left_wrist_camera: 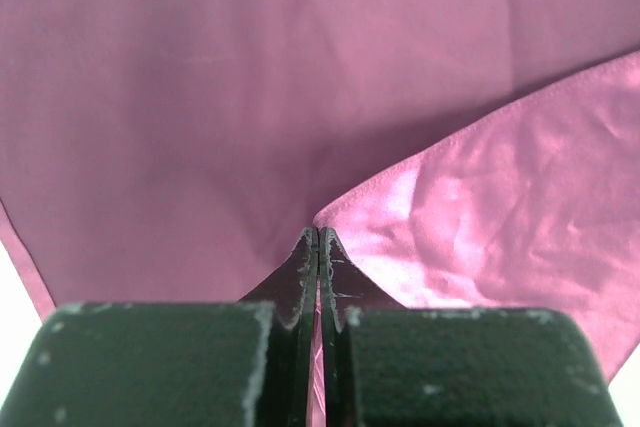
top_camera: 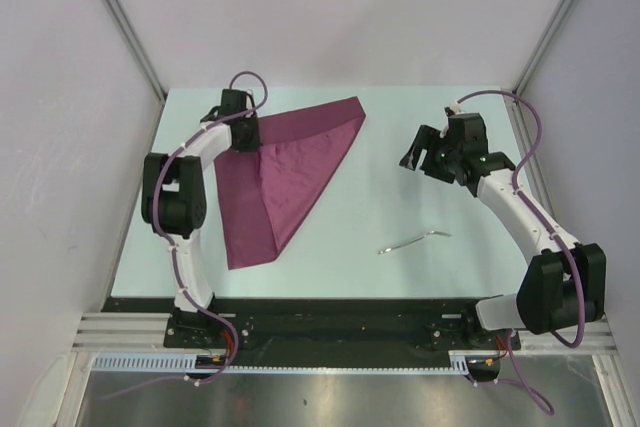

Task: Fold the napkin, place the utensils inside, and roll it up
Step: Fold the napkin at the center of the board.

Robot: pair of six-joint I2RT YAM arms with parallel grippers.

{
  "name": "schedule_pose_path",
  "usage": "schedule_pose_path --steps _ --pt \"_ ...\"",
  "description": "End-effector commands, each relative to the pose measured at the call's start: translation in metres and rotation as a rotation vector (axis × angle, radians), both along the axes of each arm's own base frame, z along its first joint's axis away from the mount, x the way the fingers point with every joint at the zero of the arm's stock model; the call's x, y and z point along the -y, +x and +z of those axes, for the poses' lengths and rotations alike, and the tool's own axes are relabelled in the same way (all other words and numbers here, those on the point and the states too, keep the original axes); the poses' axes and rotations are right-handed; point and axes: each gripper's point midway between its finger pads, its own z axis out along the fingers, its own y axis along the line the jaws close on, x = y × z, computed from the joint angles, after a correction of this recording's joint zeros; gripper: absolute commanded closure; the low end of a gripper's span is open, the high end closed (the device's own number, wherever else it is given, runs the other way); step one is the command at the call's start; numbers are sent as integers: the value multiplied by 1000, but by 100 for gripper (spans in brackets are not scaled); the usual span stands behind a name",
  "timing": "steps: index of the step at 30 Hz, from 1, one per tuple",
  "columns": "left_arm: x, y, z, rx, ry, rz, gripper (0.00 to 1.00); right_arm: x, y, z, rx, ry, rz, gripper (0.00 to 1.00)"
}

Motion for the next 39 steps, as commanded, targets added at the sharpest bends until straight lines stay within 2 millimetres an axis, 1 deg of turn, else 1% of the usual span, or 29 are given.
schedule_pose_path --steps 1,2,7,8,10,12,13,15,17,19,21,22,25,26,31,35,36,39 --pt "-14 20 9 22 29 2 100 -3 4 17 56 23 7 21" --pt "-15 26 8 23 32 2 100 -3 3 16 54 23 8 21" --pt "-30 37 2 6 57 12 100 -4 5 12 43 20 13 21" --pt "-32 43 0 7 61 15 100 -4 5 12 42 18 12 21" --pt "-40 49 3 9 67 23 100 -4 6 10 36 21 11 21" --pt "-45 52 -3 -5 74 27 100 -5 7 9 34 23 12 21" --pt "-56 56 -1 0 95 56 100 -6 7 6 27 23 15 21" --pt "-64 59 -3 -5 101 63 100 -7 8 4 24 25 15 21" --pt "-72 65 1 11 97 75 100 -9 11 3 21 28 19 21" --pt "-76 71 -1 16 101 76 100 -11 12 3 21 32 23 21" --pt "-76 73 -3 5 105 69 100 -13 13 2 15 31 29 21" --pt "-95 76 -5 2 109 100 100 -14 15 2 15 29 31 21" --pt "-104 80 -4 5 119 107 100 -16 15 2 15 28 36 21" --pt "-106 80 -7 -1 120 108 100 -16 16 0 11 27 36 21" --pt "-120 84 -9 2 146 116 100 -18 15 -1 8 29 43 21" --pt "-124 89 -16 4 132 107 100 -18 16 -2 7 28 43 21" --pt "-125 91 -14 9 133 106 100 -20 16 -1 9 28 47 21" --pt "-129 95 -14 8 150 107 100 -20 15 -3 3 26 48 21"
